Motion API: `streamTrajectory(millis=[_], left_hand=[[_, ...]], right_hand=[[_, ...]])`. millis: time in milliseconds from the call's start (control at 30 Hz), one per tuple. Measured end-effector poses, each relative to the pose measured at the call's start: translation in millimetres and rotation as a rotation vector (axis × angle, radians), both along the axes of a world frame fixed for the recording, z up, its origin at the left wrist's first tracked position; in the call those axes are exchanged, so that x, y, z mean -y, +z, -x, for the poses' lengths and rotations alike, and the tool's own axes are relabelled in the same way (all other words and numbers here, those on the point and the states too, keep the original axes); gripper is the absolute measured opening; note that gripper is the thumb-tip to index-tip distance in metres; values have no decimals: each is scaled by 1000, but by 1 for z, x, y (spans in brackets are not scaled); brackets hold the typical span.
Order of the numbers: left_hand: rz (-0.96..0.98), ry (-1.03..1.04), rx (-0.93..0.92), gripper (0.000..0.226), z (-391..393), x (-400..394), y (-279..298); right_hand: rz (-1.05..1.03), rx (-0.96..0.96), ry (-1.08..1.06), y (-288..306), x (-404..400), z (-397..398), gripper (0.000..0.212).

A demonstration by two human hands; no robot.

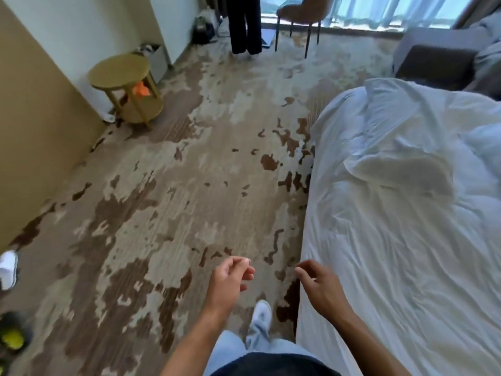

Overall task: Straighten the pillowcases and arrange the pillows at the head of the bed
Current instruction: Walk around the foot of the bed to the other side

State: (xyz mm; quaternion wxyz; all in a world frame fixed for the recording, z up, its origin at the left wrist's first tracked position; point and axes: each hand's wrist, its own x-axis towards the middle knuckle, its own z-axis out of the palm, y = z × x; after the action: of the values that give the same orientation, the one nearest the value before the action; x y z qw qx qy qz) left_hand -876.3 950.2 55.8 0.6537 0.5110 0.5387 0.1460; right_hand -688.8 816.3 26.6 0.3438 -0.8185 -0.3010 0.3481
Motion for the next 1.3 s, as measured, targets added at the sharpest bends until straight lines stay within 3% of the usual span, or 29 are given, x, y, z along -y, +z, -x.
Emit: streamTrajectory(millis=[200,433,900,1100,1300], left_hand=[[28,-13,-37,22,-71,-150,-12],[30,-197,12,21,-213,-337,-22],[47,-675,125,21,-541,-590,43],[-13,-702,73,19,-665,-703,32],[-83,-612,-38,20,-772,-820,36]], right_hand=[[-78,27,-47,22,-176,-88,12],[-65,85,-195,24,-345,-199,14],[104,4,-713,22,-499,-376,10],[50,-83,-696,-10,-613,-509,13],[-44,-78,-559,10,-748,-678,11]])
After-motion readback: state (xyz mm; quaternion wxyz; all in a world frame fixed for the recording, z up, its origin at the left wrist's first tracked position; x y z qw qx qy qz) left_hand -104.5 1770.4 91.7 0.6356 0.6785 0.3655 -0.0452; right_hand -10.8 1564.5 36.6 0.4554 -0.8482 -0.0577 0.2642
